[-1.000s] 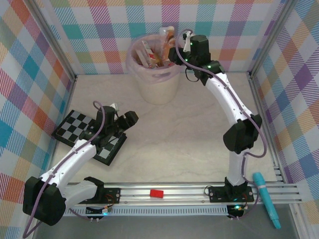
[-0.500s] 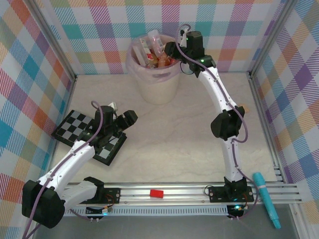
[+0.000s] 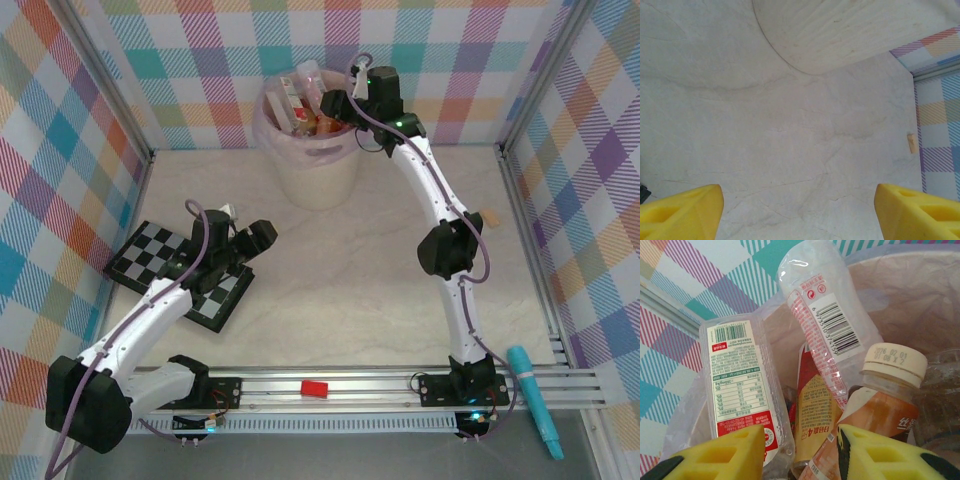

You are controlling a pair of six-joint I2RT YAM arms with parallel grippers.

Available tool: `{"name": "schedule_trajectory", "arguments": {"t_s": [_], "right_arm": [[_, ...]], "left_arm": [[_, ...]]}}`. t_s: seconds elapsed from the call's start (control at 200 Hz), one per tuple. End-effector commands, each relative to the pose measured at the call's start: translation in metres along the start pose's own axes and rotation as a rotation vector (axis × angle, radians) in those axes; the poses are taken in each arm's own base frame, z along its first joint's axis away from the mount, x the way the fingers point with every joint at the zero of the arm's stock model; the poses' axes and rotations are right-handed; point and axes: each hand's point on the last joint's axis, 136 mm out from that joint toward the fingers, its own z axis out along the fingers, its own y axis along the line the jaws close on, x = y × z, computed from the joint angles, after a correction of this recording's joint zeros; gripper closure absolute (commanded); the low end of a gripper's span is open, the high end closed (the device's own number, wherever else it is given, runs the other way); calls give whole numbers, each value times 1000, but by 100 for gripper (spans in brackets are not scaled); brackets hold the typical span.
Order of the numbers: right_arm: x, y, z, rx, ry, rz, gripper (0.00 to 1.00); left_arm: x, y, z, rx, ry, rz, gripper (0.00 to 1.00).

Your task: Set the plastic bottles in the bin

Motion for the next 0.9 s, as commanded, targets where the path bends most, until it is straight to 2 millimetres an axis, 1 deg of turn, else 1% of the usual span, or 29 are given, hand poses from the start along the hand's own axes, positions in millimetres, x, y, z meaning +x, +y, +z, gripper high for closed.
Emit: {"name": "schedule_trajectory", "arguments": {"t_s": [0.0, 0.05, 0.11, 0.125, 0.2, 0.235, 0.32, 0.39, 0.475, 0.495, 0.535, 0.63, 0.695, 0.81, 0.855, 0.895], "right_arm": [[-25, 29, -39, -13, -32, -80, 55], [-32, 37, -51, -15, -47, -104, 53], [-40, 45, -68, -17, -65, -129, 49], [-43, 48, -73, -19, -72, -137, 48], [-48, 51, -92, -8, -81, -160, 46], [-51, 55, -104, -8, -91, -176, 44], [-57, 58, -130, 4, -116, -215, 35], [-58, 55, -150, 22, -122, -235, 29], [-57, 46, -173, 55, -127, -247, 21], [-57, 44, -179, 62, -128, -251, 17], [-52, 35, -187, 87, -123, -257, 13], [-40, 21, -209, 146, -127, -302, 0], [-29, 9, -222, 201, -117, -316, 1], [-6, -15, -244, 280, -92, -313, 1], [0, -21, -254, 312, -111, -321, 1], [10, -32, -259, 346, -121, -337, 0]], "left_arm": [[-13, -9, -6, -6, -28, 57, 20], [-16, -10, -8, -14, -35, 76, 19], [-21, -14, -9, -15, -49, 105, 18], [-18, -9, -10, -37, -33, 107, 19], [-22, -11, -12, -45, -44, 137, 18], [-24, -11, -12, -48, -52, 148, 17], [-29, -13, -14, -52, -70, 185, 16], [-34, -16, -17, -55, -82, 218, 15], [-40, -17, -19, -73, -85, 264, 12], [-41, -19, -20, -75, -85, 276, 11], [-44, -20, -23, -81, -91, 300, 10], [-50, -20, -30, -102, -113, 352, 5], [-56, -16, -37, -135, -146, 392, 0], [-69, 3, -49, -262, -206, 467, 0], [-73, 10, -54, -314, -229, 486, 0], [-76, 16, -59, -348, -247, 500, 0]]}}
